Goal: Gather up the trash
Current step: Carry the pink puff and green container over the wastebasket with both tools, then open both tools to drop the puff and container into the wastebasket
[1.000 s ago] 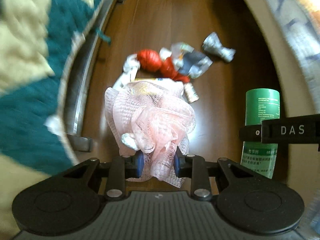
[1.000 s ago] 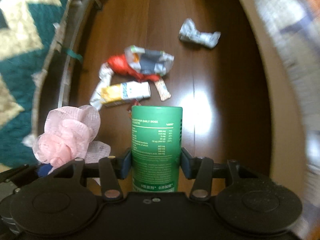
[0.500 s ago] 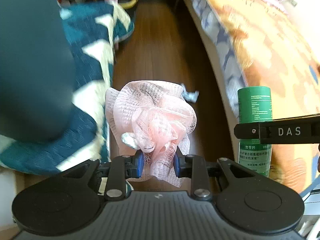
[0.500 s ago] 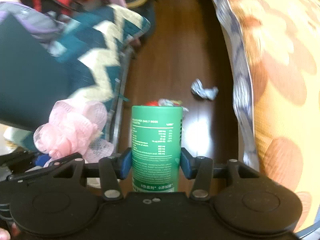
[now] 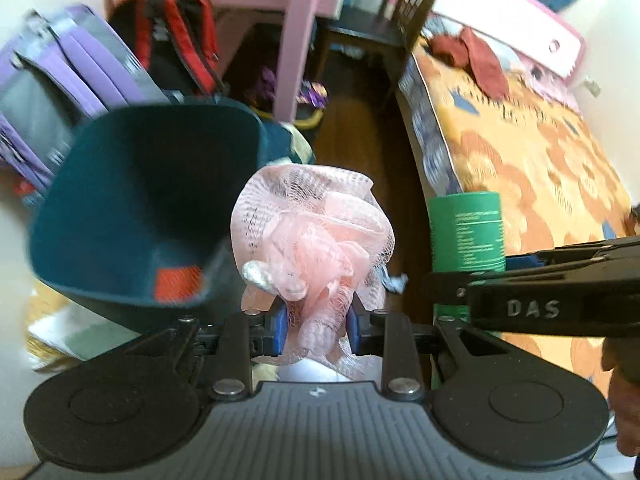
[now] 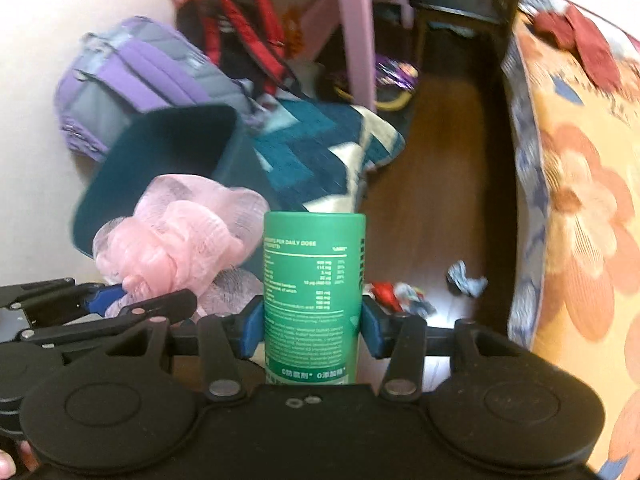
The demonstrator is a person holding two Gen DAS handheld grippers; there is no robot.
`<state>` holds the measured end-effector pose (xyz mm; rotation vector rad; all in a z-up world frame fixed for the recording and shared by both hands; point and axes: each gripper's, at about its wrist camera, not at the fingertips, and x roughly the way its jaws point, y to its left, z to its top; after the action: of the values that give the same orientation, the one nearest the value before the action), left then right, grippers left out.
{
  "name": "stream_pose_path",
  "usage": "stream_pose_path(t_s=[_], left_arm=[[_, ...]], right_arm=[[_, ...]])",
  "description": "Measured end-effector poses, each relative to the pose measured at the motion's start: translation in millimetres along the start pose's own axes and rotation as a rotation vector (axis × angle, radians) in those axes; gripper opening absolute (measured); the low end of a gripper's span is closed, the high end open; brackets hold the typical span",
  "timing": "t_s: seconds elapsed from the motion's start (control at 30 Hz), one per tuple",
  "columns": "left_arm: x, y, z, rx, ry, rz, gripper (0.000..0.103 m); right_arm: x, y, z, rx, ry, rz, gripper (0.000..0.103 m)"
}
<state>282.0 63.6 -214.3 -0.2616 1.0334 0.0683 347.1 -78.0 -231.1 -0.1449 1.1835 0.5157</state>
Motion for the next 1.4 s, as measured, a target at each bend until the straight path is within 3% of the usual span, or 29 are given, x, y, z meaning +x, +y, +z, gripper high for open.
stream_pose_path(t_s=[0.3, 0.47, 0.7, 1.03, 1.4], left_arm=[[-42, 66, 41, -0.041, -0.094, 0.071, 0.028], [-29, 114, 53, -0.108, -0.061, 0.091, 0.028], [-5, 156, 65, -0.096, -0.005, 0.128, 0.028], [38, 169, 59, -0.057, 0.103, 0.116, 0.028], [70, 161, 50, -0.036, 0.186, 0.106, 0.028]], right_arm=[[-4, 69, 53, -0.075, -0.056, 0.049, 0.048], [23, 101, 79, -0.074, -0.030, 0.062, 0.048], [68, 133, 112, -0.058, 0.018, 0.057, 0.048], [124, 142, 112, -0.063, 0.115, -0.049, 0.048], [135, 135, 102, -0.057, 0.144, -0.077, 0.049]])
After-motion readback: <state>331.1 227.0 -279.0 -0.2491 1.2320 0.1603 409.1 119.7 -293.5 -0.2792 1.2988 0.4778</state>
